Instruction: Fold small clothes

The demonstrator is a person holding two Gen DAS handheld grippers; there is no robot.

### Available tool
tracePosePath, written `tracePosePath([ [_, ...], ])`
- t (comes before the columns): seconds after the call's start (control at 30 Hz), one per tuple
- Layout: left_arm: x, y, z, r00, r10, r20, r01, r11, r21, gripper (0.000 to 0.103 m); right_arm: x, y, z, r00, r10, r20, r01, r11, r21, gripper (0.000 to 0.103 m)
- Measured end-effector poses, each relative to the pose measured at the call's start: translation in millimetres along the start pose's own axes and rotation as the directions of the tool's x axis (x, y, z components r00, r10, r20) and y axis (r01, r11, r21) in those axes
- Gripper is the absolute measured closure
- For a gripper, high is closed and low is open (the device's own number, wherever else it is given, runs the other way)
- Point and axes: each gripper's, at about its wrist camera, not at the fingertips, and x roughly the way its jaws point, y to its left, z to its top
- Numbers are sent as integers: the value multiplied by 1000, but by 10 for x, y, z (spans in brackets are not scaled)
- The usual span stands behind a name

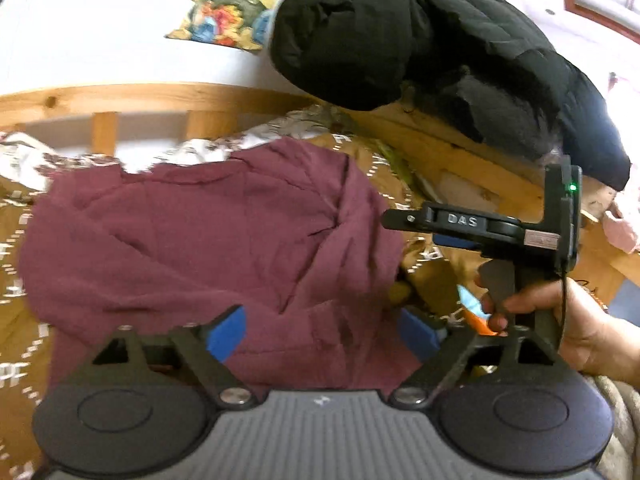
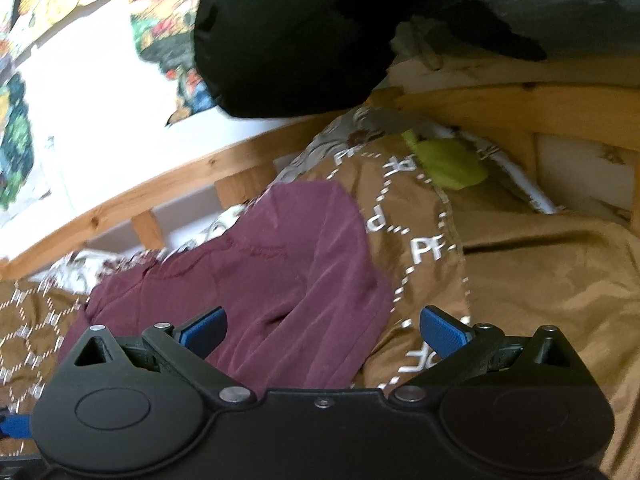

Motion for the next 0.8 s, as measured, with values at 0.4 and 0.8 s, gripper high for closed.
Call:
tracePosePath([
  [0.4, -425, 759, -41, 877, 443, -186, -481, 810, -337, 6, 6, 665, -233, 954, 234, -189, -271, 941, -203, 20],
  [0.8, -276, 1261, -292, 774, 458, -436, -622, 677, -394, 6, -165, 814, -511, 936, 202, -287, -219, 975, -26, 45],
])
